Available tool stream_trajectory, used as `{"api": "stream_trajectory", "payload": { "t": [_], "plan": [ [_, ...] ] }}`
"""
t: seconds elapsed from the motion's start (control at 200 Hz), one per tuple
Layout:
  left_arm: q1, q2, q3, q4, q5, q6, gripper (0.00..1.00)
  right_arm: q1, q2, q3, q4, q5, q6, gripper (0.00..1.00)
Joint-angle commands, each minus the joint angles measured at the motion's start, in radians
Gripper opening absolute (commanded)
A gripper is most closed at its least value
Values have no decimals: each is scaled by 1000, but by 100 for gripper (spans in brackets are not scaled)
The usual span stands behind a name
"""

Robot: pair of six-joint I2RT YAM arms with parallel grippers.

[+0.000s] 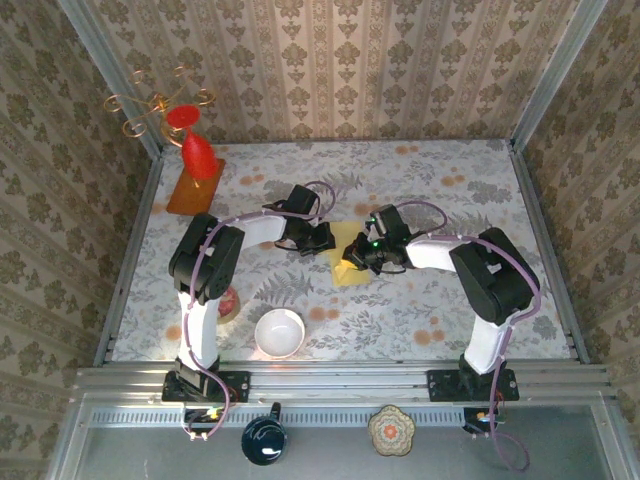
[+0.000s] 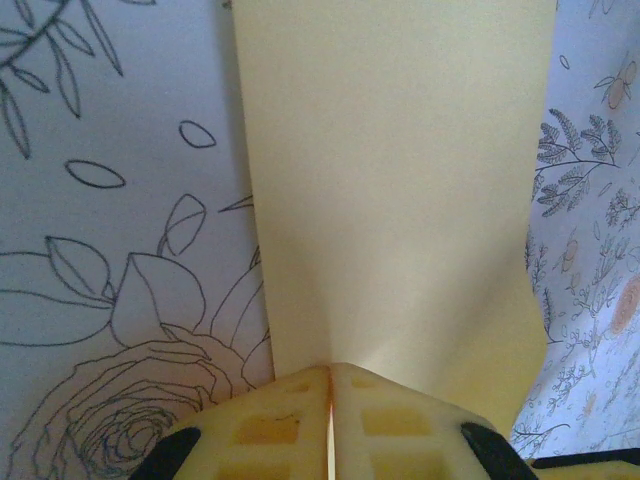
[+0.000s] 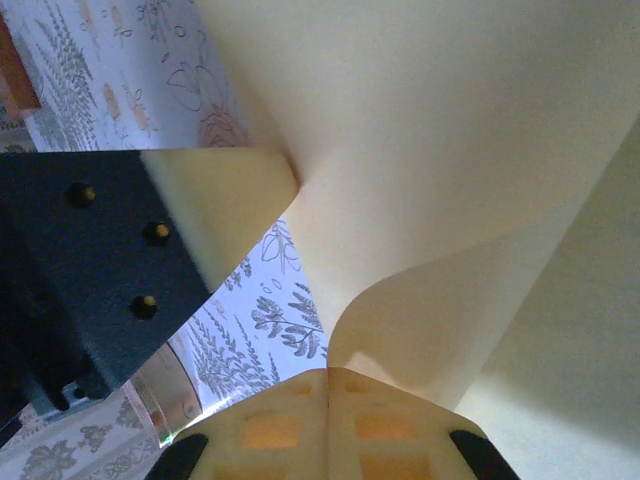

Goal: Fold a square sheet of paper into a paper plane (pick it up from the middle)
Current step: Fold the triangle a second time at the center of the table.

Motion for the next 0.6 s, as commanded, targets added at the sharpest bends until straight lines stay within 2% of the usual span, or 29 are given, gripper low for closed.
{"api": "stream_trajectory", "payload": {
  "t": [0.0, 0.595],
  "plan": [
    [7, 19, -16, -33, -1, -11, 11, 2, 22, 25, 28, 22, 29, 0],
    [7, 28, -13, -32, 5, -12, 11, 2, 72, 56, 50, 37, 29, 0]
  ]
}}
